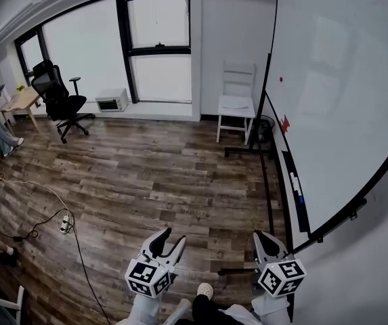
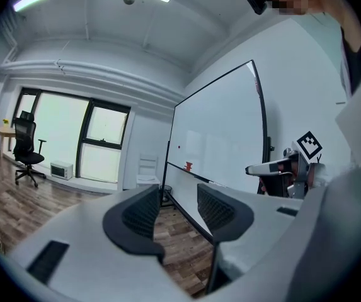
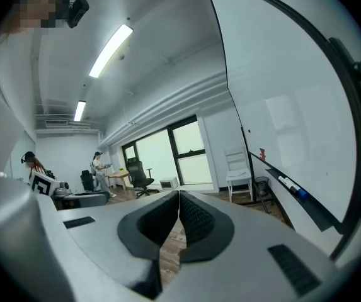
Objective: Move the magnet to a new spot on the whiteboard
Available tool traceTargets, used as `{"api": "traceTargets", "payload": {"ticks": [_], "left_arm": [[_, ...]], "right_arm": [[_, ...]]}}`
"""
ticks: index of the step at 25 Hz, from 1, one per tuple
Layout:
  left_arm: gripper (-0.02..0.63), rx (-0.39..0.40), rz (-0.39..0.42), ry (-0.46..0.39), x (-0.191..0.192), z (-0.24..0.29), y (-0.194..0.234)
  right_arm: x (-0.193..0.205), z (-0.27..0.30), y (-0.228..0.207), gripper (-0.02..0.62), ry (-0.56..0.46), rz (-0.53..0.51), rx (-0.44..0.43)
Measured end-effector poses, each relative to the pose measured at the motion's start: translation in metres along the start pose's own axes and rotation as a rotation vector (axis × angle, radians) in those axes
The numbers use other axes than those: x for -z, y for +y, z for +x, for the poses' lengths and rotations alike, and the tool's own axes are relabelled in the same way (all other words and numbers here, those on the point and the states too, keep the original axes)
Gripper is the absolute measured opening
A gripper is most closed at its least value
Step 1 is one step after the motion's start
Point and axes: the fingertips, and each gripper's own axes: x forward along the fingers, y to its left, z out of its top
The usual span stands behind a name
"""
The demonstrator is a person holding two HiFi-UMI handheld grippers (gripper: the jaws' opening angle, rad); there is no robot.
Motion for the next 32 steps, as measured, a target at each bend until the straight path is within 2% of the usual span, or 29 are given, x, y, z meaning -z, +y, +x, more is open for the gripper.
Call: {"api": "traceTargets", "payload": {"ticks": [12, 17, 24, 32], "left_arm": [[0.184, 0.013, -0.005, -0.003, -0.006, 0.085, 0.031], [0.184, 0.026, -0.005, -0.006, -0.01, 0.098, 0.028], [0.184, 0.044, -0.009, 0.02, -0.003, 0.103, 0.021], [0.184, 0.062, -0.015, 0.022, -0.001, 0.132, 0.043]], "right_arm": [[-0.013, 0.079, -0.048, 0.027, 0.015, -0.006, -0.001], [-0.023, 0.088, -0.057, 0.026, -0.001, -0.009, 0.006], [-0.014, 0.085, -0.058, 0.028, 0.0, 0.019, 0.014], [-0.014, 0.109, -0.076, 0.026, -0.006, 0.032, 0.053]]}}
